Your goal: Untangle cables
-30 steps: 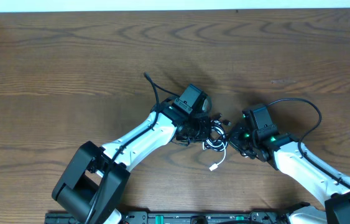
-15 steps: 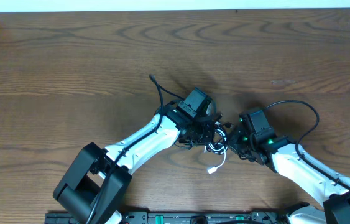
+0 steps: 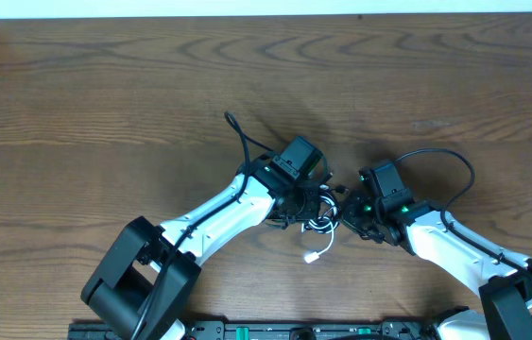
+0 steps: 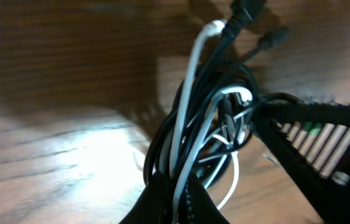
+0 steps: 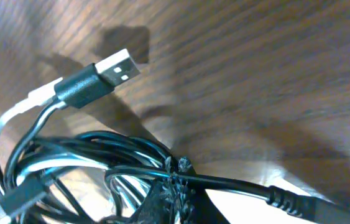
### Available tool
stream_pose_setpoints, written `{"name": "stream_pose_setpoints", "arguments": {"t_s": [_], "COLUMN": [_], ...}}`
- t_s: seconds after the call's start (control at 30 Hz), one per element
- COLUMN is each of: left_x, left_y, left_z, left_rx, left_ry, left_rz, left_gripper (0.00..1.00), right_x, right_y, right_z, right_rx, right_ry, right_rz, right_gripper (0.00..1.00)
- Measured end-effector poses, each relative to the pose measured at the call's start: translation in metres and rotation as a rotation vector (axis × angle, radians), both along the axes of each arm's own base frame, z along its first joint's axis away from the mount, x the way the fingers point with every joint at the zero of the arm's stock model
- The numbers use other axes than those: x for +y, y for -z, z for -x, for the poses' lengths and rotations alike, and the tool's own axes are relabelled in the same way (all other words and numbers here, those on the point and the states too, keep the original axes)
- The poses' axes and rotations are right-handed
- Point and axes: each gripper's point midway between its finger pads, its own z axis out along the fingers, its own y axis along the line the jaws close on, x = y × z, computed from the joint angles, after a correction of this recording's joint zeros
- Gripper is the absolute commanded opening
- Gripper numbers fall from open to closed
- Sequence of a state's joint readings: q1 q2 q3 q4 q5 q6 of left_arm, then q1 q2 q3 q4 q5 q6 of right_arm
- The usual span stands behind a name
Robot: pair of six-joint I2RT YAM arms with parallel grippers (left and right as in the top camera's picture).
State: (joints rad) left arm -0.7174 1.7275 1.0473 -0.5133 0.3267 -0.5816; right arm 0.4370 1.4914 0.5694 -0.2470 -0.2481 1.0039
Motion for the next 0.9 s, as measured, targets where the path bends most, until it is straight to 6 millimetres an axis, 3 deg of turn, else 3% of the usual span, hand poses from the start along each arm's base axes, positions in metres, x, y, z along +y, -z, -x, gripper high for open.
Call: {"name": "stream_pose_setpoints", "arguments": {"t_s": [0.27, 0.43, 0.57, 0.6, 0.67, 0.73, 0.9], "left_x": [0.007, 0.022, 0.028, 0.027, 0.024, 0.019, 0.011], "left_y": [0.002, 0.004, 0.005, 0.004, 0.004, 0.003, 0.001], "left_z": [-0.007, -0.019, -0.023, -0.022, -0.020, -0.018, -0.013], "left_rx": [-0.061, -0.081, -0.079, -0.077, -0.072, -0.074, -0.068], "left_ry": [0.041, 0.008, -0.004, 0.001, 0.017, 0.039, 0.071], "left_rz": [-0.046, -0.081, -0.088, -0.083, -0.070, -0.053, -0.028], "left_gripper": [0.07, 0.08, 0.07, 0.07, 0.08, 0.08, 0.07], "right_x": [-0.014, -0.046, -0.067, -0.070, -0.069, -0.061, -0.031], "right_y": [0.001, 0.002, 0.001, 0.001, -0.001, -0.005, -0.019], "right_z": [0.020, 0.033, 0.029, 0.026, 0.017, 0.006, -0.007], "right_rx": [0.047, 0.107, 0.089, 0.077, 0.026, -0.039, -0.144], "right_ry": [-0.087, -0.059, -0.055, -0.061, -0.094, -0.134, -0.225], "right_rz": [0.050, 0.127, 0.185, 0.193, 0.187, 0.156, 0.005], "right_gripper": [0.01, 0.01, 0.02, 0.08, 0.25, 0.33, 0.32]}}
